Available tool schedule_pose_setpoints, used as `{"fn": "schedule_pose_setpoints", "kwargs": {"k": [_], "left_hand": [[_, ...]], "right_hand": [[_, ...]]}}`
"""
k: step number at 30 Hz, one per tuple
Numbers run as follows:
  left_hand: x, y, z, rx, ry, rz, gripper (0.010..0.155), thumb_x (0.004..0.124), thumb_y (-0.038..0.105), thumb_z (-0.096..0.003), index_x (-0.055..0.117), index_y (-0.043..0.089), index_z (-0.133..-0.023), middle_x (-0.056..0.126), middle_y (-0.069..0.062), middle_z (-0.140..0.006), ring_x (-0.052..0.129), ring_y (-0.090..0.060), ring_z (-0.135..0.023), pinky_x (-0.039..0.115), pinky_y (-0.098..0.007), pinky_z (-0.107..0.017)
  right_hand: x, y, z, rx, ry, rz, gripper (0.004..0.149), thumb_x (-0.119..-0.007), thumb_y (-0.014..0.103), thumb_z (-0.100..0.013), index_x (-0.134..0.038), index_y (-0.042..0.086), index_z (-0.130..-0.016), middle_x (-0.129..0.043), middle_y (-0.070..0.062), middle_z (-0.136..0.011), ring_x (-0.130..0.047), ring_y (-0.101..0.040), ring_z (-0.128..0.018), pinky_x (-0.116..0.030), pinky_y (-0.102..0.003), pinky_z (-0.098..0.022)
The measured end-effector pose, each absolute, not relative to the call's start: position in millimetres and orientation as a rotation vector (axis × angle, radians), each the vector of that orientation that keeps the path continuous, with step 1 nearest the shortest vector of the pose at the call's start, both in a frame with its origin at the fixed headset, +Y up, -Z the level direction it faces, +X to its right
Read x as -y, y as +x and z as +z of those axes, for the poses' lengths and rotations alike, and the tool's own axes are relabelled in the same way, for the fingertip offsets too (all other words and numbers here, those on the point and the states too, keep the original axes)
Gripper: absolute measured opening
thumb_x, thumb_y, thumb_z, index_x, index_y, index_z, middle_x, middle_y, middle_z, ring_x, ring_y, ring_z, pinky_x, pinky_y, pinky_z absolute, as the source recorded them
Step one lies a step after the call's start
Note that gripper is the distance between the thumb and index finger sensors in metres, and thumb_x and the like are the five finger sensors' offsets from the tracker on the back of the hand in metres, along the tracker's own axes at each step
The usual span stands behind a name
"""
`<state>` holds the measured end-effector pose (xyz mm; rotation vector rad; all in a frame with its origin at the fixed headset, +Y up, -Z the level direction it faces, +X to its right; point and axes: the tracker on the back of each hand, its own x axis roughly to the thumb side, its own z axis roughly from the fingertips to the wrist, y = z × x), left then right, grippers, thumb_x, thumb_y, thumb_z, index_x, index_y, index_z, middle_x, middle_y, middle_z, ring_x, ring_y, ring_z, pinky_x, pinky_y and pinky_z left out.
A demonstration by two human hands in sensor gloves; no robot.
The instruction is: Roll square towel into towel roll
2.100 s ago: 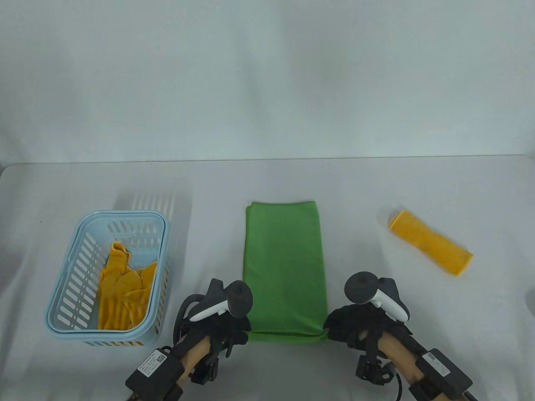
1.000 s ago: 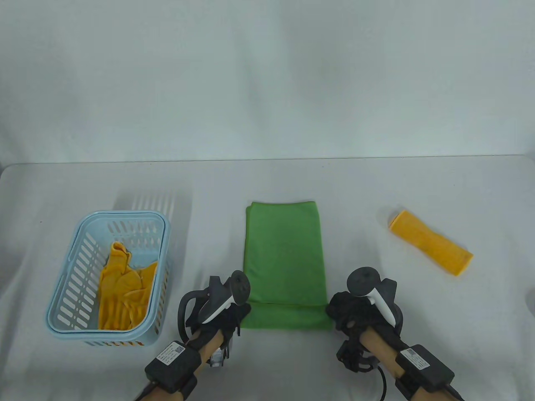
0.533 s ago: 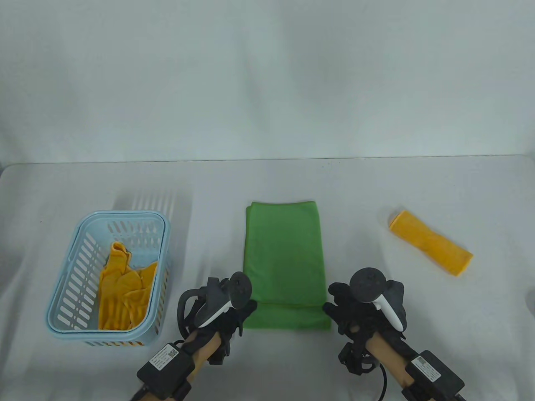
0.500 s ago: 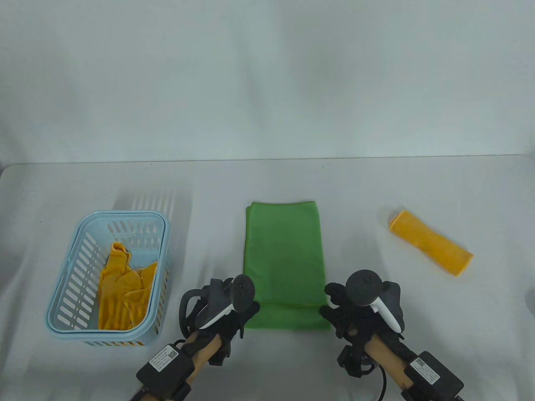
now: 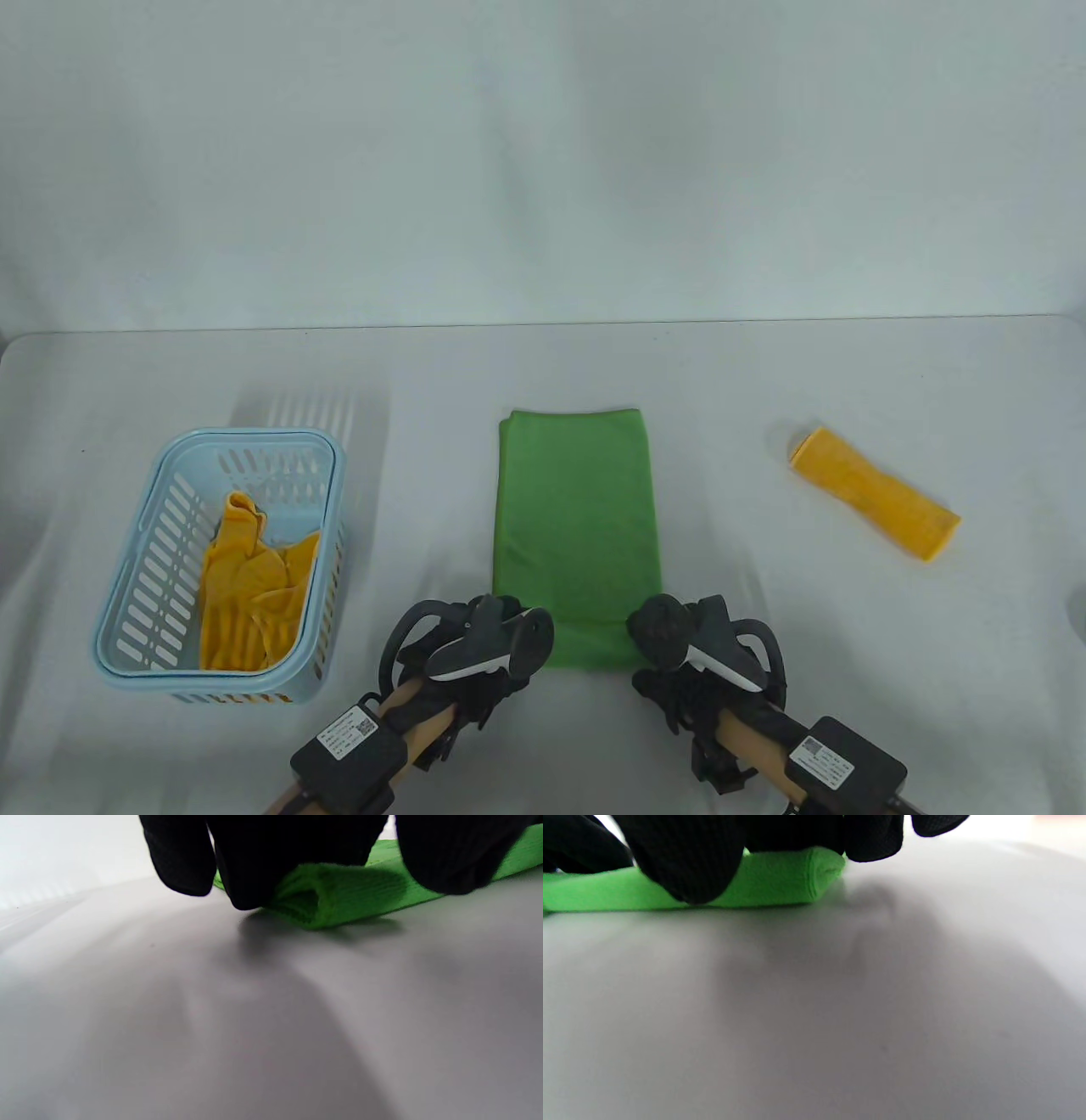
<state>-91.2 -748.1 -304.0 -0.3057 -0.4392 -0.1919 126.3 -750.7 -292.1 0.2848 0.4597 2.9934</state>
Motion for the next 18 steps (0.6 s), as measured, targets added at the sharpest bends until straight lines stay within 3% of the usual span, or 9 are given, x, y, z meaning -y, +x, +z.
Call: {"fn": "schedule_pose_setpoints", "kwargs": {"k": [7, 11, 18], "left_hand": [[752, -96, -307, 0.422, -0.321, -0.175, 0.076, 0.077, 0.052, -0.0349, 0.051, 0.034, -0.104, 0.054, 0.003, -0.111, 0.070, -0.023, -0.101, 0.064, -0.048, -0.076], [757, -97, -307, 0.401, -0.302, -0.189, 0.079, 0.076, 0.055, -0.0341, 0.045, 0.037, -0.104, 0.050, 0.006, -0.110, 0.066, -0.020, -0.101, 0.062, -0.048, -0.076], [757, -94, -309, 0.392, -0.283, -0.209, 0.084, 0.076, 0.059, -0.0321, 0.042, 0.034, -0.104, 0.051, 0.006, -0.109, 0.068, -0.020, -0.098, 0.062, -0.050, -0.076]], "right_hand": [[758, 123, -294, -0.305, 0.293, 3.080, 0.064, -0.085, 0.044, -0.031, -0.062, 0.031, -0.089, -0.061, 0.006, -0.099, -0.070, -0.028, -0.092, -0.059, -0.055, -0.069], [756, 123, -295, -0.192, 0.294, 3.085, 0.050, -0.080, 0.039, -0.035, -0.072, 0.031, -0.084, -0.072, 0.006, -0.094, -0.079, -0.027, -0.086, -0.065, -0.053, -0.066], [746, 137, -306, -0.278, 0.234, 2.921, 0.047, -0.078, 0.042, -0.036, -0.079, 0.032, -0.081, -0.082, 0.007, -0.090, -0.085, -0.026, -0.084, -0.069, -0.052, -0.064]]}}
